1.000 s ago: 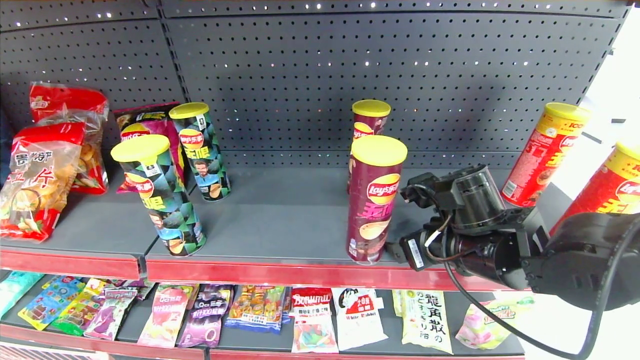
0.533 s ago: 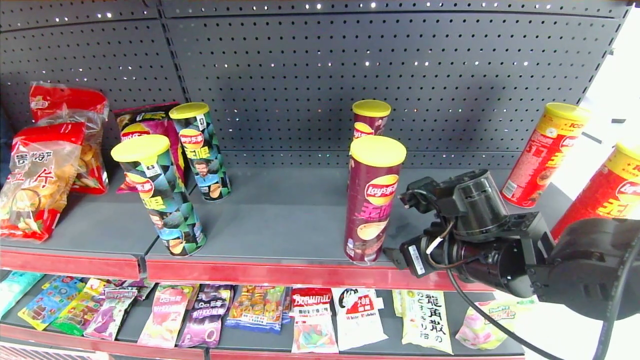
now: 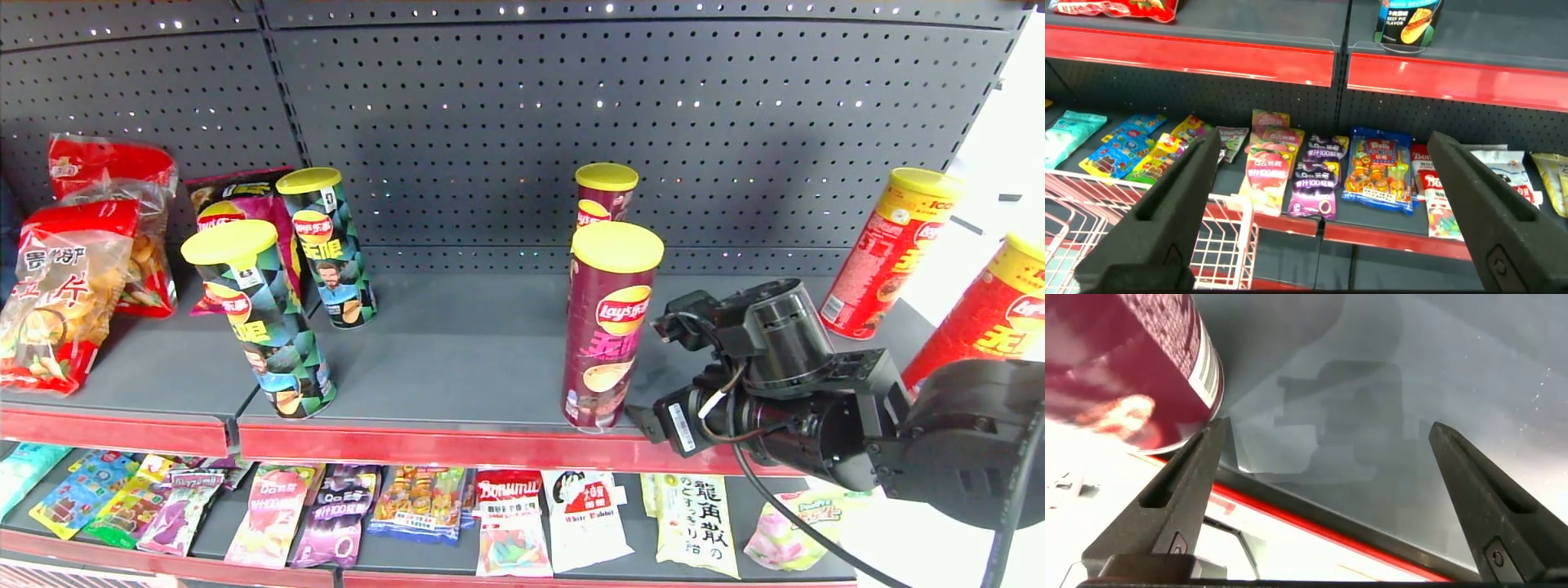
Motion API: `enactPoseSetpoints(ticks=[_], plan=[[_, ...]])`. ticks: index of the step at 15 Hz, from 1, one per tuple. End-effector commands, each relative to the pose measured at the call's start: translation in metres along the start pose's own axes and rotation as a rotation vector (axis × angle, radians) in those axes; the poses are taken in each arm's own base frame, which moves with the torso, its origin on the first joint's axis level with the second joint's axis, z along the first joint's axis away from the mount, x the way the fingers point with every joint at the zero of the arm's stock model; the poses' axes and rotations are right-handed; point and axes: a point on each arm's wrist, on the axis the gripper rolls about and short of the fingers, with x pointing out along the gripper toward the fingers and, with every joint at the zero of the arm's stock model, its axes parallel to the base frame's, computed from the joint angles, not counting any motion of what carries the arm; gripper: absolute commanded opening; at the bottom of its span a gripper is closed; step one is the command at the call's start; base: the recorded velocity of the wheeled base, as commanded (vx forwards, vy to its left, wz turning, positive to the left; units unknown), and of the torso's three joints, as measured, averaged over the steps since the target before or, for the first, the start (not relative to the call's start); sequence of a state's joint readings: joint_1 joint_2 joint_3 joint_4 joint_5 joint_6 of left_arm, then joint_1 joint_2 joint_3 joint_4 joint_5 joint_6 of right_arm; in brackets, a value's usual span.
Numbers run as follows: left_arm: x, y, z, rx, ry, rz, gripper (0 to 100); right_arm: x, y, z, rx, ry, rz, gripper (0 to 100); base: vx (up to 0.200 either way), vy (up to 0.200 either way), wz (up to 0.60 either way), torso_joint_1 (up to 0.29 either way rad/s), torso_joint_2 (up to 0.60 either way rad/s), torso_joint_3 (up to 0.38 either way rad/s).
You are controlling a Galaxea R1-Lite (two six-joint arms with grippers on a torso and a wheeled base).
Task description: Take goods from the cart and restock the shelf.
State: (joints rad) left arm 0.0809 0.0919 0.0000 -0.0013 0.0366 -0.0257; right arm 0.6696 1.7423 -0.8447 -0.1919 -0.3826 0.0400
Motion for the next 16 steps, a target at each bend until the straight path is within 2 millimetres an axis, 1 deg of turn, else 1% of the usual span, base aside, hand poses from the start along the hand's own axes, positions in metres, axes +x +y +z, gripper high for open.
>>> enactPoseSetpoints(ticks=[1,7,12,16], plan=[[0.0,0.0,0.0,0.0,0.001,0.001,100,0.0,0.001,0.0,-0.002,0.001,0.002,100,0.0,0.0,0.0,0.0,0.0,0.0],[0.0,0.0,0.0,0.0,0.001,0.001,100,-0.001,0.011,-0.001,-0.023,-0.002,0.028,100,0.0,0.0,0.0,0.0,0.0,0.0],[0.0,0.0,0.0,0.0,0.001,0.001,100,-0.001,0.012,-0.002,-0.027,0.0,0.033,100,0.0,0.0,0.0,0.0,0.0,0.0],[0.0,0.0,0.0,0.0,0.001,-0.001,100,0.0,0.018,-0.003,-0.018,0.006,0.044,100,0.0,0.0,0.0,0.0,0.0,0.0]])
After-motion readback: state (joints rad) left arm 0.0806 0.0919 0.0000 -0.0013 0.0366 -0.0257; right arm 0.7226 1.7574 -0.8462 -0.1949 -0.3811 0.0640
